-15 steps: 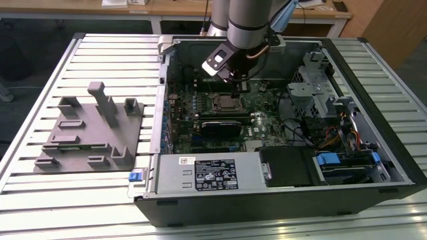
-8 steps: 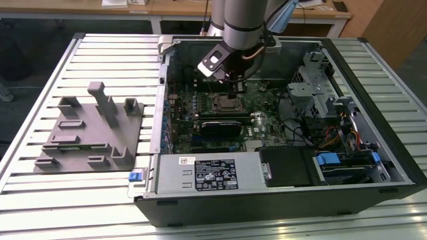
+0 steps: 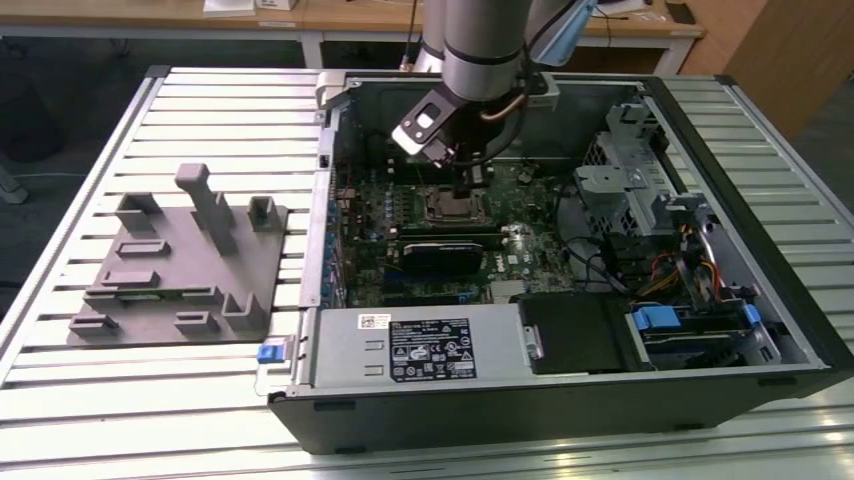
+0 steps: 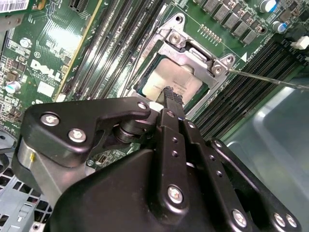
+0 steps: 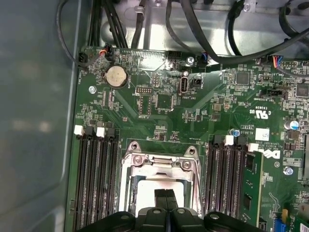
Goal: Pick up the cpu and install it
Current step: 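Close the cpu cover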
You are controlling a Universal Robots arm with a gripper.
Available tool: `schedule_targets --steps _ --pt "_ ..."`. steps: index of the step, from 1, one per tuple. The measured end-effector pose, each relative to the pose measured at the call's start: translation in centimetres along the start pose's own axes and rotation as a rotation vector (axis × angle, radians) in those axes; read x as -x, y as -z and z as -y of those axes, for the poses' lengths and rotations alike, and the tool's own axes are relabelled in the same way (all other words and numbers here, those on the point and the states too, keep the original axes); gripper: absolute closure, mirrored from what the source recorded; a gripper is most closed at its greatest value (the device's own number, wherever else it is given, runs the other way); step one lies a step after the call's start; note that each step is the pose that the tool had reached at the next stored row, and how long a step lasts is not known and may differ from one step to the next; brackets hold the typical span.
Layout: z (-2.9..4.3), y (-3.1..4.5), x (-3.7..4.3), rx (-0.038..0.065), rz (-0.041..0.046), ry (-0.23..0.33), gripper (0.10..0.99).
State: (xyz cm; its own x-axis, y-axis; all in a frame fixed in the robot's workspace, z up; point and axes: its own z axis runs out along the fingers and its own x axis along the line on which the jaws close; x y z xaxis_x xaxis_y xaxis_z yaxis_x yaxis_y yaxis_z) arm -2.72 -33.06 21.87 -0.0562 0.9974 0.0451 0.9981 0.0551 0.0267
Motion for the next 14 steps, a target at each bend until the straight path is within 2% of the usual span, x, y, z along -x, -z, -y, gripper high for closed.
schedule_targets --steps 14 --pt "0.19 -0.30 0.01 0.000 0.0001 0.000 0.980"
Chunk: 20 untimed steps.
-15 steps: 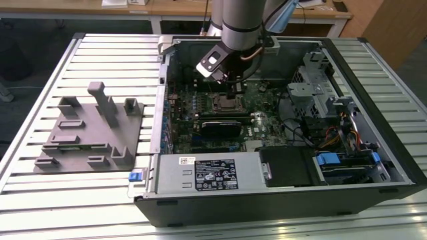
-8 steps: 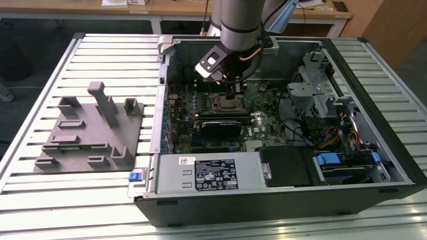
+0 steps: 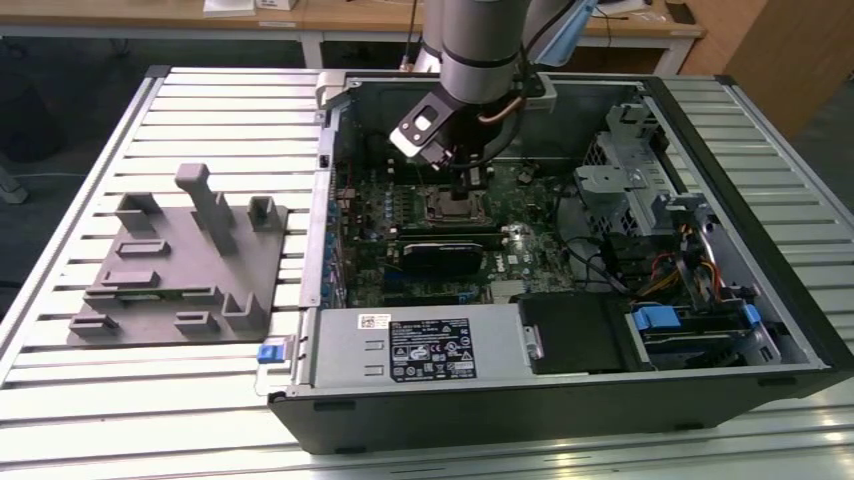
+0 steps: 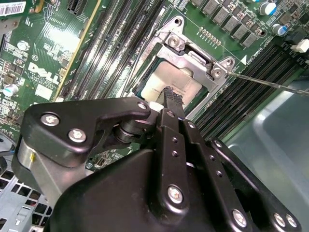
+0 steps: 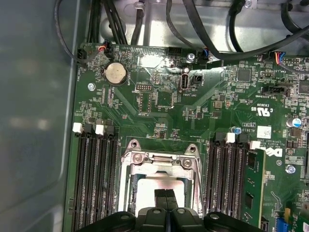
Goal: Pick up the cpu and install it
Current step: 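Close the cpu cover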
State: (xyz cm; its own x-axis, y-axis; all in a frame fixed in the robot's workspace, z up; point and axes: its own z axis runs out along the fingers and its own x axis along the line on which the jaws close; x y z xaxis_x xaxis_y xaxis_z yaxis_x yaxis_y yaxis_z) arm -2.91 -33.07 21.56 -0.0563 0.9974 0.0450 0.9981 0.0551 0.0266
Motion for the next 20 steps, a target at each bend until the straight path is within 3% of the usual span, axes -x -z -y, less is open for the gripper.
schedule_targets --steps 12,20 --pt "0.79 -0.44 0.11 0.000 -0.0032 0.000 0.980" --pt "2.26 -0.68 0.11 0.001 -0.0049 0.000 0.980"
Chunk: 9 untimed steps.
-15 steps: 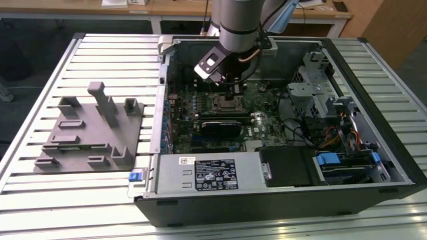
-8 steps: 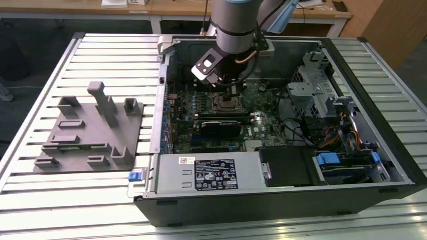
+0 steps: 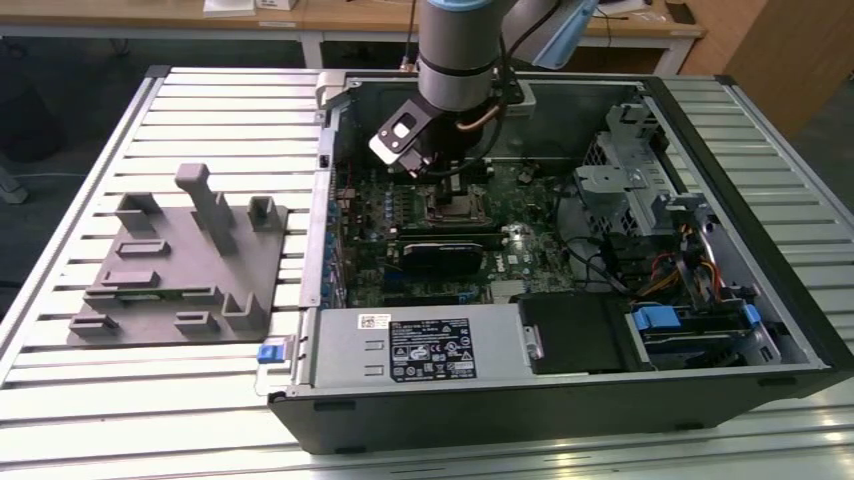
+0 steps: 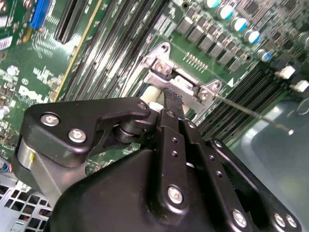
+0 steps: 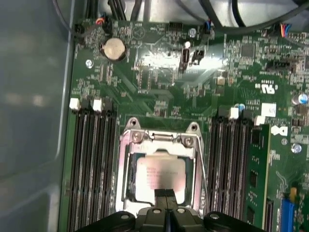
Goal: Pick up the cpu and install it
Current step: 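Close the cpu cover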
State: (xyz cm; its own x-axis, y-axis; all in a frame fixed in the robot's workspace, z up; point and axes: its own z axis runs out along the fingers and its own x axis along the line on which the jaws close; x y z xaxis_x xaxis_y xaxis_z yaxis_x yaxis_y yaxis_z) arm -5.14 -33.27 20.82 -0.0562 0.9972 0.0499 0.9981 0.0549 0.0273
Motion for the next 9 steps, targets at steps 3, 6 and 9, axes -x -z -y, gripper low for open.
schedule_targets --steps 3,6,9 --pt "0.18 -0.26 0.01 0.000 0.0001 0.000 0.980" --pt "0.20 -0.59 0.02 0.000 0.0000 0.000 0.980" --pt "0.21 -0.84 0.05 -0.001 0.0009 0.000 0.980"
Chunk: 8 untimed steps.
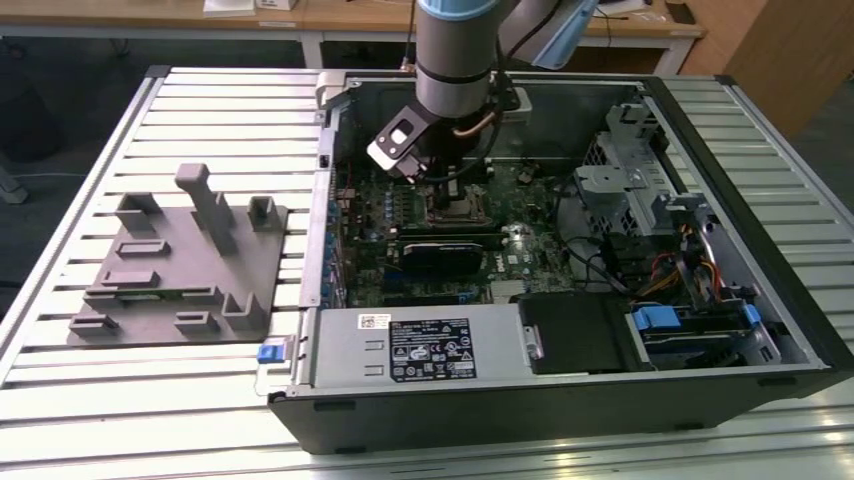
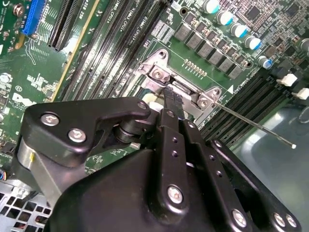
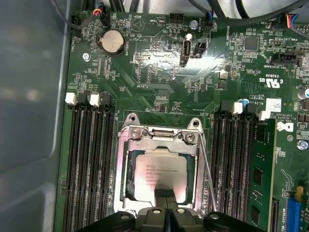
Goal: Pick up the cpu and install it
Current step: 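Close the cpu cover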
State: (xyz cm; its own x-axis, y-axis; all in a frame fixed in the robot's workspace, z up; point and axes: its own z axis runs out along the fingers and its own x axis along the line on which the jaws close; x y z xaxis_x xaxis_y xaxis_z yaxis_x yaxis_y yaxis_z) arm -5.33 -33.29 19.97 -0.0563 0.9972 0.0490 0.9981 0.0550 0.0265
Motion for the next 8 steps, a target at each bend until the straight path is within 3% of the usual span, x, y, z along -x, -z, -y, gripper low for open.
schedule_targets --steps 8 --pt "-0.72 -0.16 0.04 0.001 -0.0052 0.000 0.980"
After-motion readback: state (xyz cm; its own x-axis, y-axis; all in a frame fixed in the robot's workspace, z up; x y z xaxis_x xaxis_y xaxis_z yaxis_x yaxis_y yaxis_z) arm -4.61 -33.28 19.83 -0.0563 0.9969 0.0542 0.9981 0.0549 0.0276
